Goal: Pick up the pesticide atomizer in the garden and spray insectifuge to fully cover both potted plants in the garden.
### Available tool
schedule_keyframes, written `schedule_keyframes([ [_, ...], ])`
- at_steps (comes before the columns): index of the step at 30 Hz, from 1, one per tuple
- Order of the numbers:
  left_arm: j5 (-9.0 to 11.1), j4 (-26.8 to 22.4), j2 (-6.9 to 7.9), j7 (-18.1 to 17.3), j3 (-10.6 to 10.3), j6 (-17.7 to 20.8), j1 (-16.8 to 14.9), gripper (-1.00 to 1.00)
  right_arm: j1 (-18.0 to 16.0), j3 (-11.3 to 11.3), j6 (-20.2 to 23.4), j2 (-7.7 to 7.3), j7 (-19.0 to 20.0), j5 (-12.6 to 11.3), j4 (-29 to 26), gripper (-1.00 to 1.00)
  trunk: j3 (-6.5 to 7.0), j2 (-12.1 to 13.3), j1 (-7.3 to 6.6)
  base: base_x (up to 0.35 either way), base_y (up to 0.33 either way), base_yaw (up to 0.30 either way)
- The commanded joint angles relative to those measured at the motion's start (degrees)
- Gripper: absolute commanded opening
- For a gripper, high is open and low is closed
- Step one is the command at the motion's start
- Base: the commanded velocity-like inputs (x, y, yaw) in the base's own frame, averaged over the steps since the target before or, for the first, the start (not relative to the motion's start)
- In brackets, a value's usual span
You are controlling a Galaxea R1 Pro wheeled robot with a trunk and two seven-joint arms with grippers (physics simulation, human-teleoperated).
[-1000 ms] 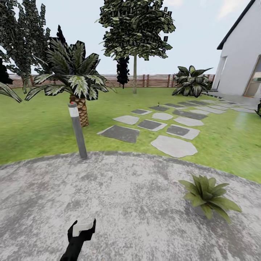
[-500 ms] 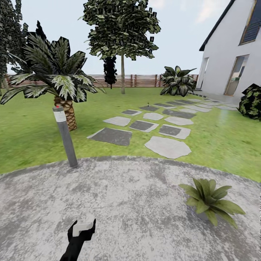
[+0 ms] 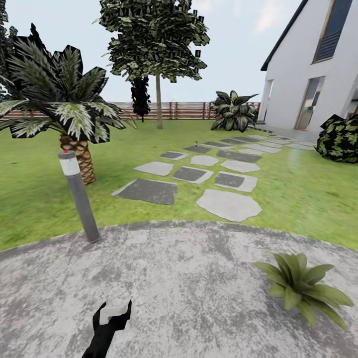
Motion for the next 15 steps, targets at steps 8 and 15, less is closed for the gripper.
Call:
schedule_keyframes([
  [8,0.4,0.0,-0.02,0.0,0.0,-0.2,0.0,1.0,0.0,-0.1,0.0,-0.1,0.4,-0.3,-0.1,1.0,-0.05,0.0,0.02,0.282,0.221,-0.001],
  [15,0.4,0.0,-0.02,0.0,0.0,-0.2,0.0,1.0,0.0,-0.3,0.0,-0.13,0.4,-0.5,-0.1,1.0,-0.05,0.0,0.02,0.282,0.221,0.0],
])
